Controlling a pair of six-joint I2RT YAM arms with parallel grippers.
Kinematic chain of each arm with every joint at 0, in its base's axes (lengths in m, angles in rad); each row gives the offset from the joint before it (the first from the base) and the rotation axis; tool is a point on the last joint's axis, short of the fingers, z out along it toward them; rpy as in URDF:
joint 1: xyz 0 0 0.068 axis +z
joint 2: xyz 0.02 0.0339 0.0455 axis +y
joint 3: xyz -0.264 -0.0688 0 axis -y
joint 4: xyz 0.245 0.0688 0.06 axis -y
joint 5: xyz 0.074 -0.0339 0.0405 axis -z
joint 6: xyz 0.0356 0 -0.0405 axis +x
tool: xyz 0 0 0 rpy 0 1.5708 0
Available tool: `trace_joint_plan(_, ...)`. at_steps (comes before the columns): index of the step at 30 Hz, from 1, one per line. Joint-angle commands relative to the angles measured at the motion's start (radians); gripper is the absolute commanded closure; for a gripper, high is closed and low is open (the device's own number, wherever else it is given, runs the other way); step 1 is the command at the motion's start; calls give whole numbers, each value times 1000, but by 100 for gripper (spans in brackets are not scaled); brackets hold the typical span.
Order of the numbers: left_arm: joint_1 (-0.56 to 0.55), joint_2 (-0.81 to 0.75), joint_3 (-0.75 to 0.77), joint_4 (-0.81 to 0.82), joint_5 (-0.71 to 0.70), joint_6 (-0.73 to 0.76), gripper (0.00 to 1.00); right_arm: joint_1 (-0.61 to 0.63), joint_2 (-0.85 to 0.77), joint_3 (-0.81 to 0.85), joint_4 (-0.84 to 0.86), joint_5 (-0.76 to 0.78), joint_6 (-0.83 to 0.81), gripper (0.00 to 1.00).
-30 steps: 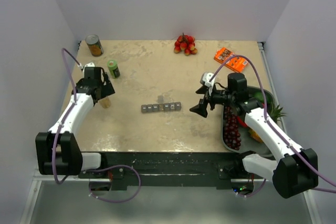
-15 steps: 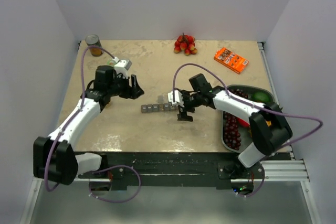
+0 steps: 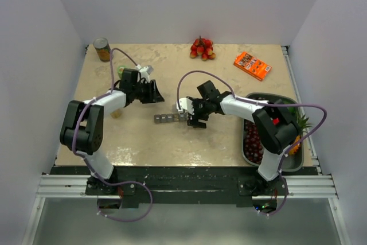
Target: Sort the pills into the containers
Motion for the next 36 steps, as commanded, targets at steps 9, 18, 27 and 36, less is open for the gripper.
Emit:
trace_joint_plan(9,-76,229,201,67,120,-11,64,39,64,79,-10,87,-14,44)
trace_joint_plan(18,-97,234,170,88,191,-11,76,45,76,87,-24,97,-20,61)
trace_joint_plan(27,-106,160,77,133,236,-22,96,45,84,99,-36,100,-5,74)
trace_joint_plan(36,-143,56,-15,132,243,-27,100,46,96,108,-36,123,18,79)
